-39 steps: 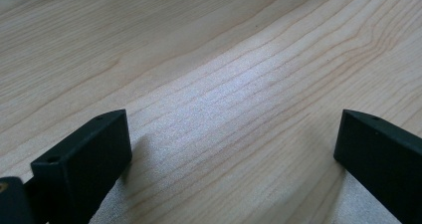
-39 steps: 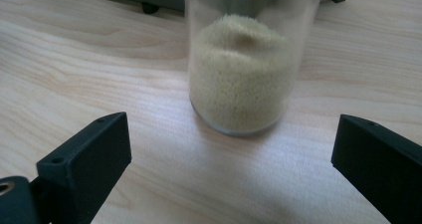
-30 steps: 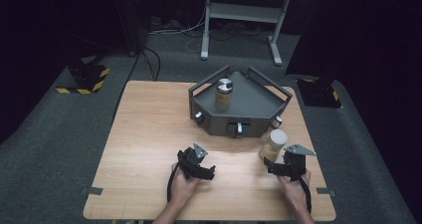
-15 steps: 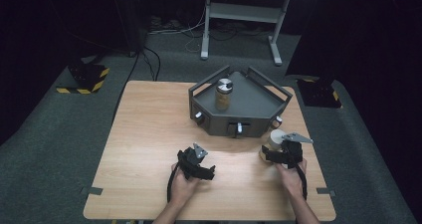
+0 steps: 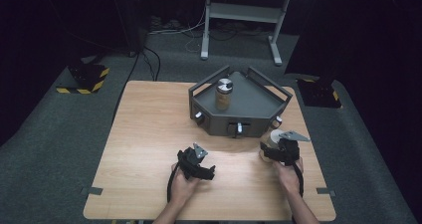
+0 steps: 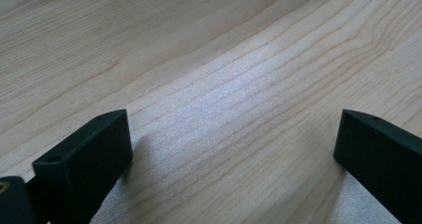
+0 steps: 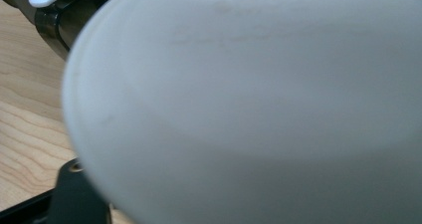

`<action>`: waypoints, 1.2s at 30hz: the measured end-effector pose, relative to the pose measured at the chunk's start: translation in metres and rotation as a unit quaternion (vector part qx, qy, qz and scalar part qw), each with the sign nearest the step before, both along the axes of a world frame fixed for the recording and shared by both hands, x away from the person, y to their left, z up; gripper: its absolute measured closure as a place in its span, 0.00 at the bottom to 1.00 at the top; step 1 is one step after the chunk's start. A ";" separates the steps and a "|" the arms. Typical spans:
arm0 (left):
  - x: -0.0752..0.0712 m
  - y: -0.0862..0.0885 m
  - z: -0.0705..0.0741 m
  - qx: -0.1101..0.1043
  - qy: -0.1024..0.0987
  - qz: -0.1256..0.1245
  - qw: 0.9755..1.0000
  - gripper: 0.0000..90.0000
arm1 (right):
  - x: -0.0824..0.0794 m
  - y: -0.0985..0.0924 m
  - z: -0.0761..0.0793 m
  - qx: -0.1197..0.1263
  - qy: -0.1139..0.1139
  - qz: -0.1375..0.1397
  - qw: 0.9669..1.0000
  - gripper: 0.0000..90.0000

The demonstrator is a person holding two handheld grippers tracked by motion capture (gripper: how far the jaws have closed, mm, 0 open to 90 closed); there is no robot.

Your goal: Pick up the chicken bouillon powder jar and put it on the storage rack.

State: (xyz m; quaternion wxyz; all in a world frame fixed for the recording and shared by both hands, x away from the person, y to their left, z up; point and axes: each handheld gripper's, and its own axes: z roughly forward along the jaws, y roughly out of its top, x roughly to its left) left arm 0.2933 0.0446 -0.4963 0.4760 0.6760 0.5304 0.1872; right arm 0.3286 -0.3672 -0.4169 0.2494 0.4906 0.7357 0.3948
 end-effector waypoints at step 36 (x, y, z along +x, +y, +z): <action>0.000 0.000 0.000 -0.001 0.000 0.000 1.000 0.02 | -0.002 0.002 0.003 0.003 -0.006 0.006 1.000 0.37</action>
